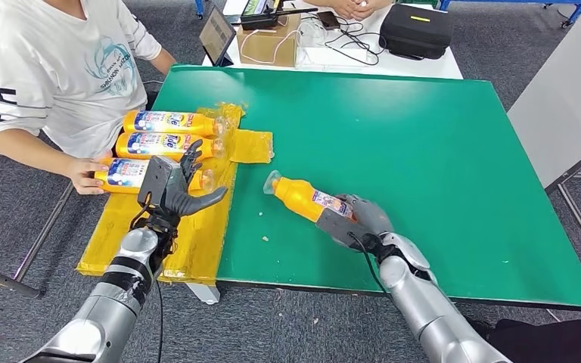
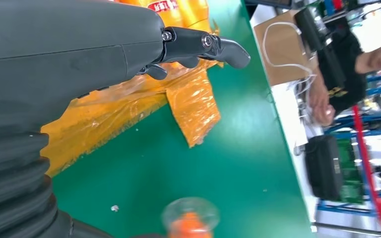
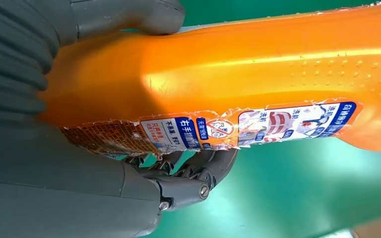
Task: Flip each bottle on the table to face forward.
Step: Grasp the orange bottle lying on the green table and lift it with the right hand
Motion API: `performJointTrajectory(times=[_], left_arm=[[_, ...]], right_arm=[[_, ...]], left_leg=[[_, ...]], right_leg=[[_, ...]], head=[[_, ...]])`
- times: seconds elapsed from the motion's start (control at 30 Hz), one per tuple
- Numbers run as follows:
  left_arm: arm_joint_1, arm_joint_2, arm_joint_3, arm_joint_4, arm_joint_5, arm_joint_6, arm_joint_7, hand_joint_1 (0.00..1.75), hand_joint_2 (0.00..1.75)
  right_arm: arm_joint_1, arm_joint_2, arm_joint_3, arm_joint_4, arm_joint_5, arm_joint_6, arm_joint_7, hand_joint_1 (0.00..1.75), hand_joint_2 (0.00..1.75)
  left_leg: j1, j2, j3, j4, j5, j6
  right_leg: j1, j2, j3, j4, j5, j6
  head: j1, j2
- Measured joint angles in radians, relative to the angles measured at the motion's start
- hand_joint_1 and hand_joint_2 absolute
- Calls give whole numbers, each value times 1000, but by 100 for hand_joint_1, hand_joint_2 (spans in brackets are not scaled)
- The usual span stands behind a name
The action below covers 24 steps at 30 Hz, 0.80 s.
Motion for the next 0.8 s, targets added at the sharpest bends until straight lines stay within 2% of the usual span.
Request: performJointTrajectory(times=[0.17,0.33,0.43,0.5,0.7,0.8], left_arm=[[-16,0,-14,49,-14,3,5,0,175],[-21,0,-18,76,-17,-4,12,0,175],[-22,0,-30,87,-9,-42,25,0,175],[-23,0,-39,94,25,-114,39,0,175],[-23,-3,-78,109,219,-408,86,0,175],[-23,-4,-95,111,332,-507,110,0,175]], right_arm=[[75,68,-48,-73,-92,-84,-43,175,175],[123,103,-77,-131,-130,-125,-78,175,175],[141,126,-83,-172,-152,-148,-98,175,175],[143,139,-82,-191,-162,-155,-104,175,175],[123,177,-49,-196,-193,-155,-129,175,175],[106,194,-21,-185,-202,-154,-144,175,175]], left_leg=[[2,-1,-3,0,0,0],[2,-1,-8,0,0,-1],[2,-1,-10,0,0,0],[2,-1,-10,0,0,0],[2,-1,-12,0,0,-1],[2,-1,-12,0,0,-1]], right_leg=[[2,0,-2,0,0,0],[2,0,-7,1,0,0],[1,0,-8,1,0,0],[1,0,-9,0,0,0],[2,0,-10,1,0,0],[2,0,-10,1,0,0]], head=[[0,0],[0,0],[0,0],[0,0],[0,0],[0,0]])
